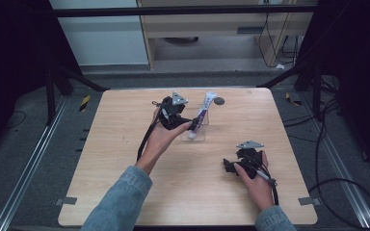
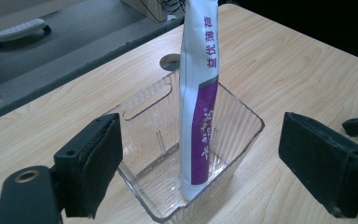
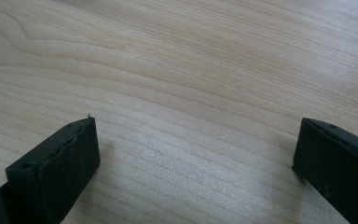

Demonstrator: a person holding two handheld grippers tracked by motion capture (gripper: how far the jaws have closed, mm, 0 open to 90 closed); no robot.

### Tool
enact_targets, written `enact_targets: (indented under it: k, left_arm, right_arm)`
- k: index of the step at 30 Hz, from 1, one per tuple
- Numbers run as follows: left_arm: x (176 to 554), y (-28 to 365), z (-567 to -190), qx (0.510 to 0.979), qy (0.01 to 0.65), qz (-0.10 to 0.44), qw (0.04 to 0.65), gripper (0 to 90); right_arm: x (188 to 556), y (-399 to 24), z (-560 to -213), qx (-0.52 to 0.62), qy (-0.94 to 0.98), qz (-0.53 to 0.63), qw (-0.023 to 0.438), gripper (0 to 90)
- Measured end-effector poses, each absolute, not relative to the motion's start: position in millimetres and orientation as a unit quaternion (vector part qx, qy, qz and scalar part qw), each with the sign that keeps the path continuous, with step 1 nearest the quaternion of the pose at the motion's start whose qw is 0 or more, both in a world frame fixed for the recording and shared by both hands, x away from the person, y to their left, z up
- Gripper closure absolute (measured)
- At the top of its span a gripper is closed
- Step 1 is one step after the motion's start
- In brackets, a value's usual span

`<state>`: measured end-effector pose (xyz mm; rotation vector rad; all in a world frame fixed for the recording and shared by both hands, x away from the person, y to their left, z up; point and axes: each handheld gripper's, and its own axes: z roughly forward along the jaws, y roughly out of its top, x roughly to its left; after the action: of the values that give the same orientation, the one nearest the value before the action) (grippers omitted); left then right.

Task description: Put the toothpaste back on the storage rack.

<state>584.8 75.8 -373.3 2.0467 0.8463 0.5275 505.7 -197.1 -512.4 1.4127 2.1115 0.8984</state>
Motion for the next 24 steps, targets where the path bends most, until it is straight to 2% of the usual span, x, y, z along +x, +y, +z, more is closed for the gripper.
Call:
enact_targets:
  k: [24]
  left_arm:
    - [557,103,-375,0.818,0.322,0.225,0.420,8.0]
  right_arm:
    - [505,-197,-512,0.511,0.764,0.325,0.221,0.6]
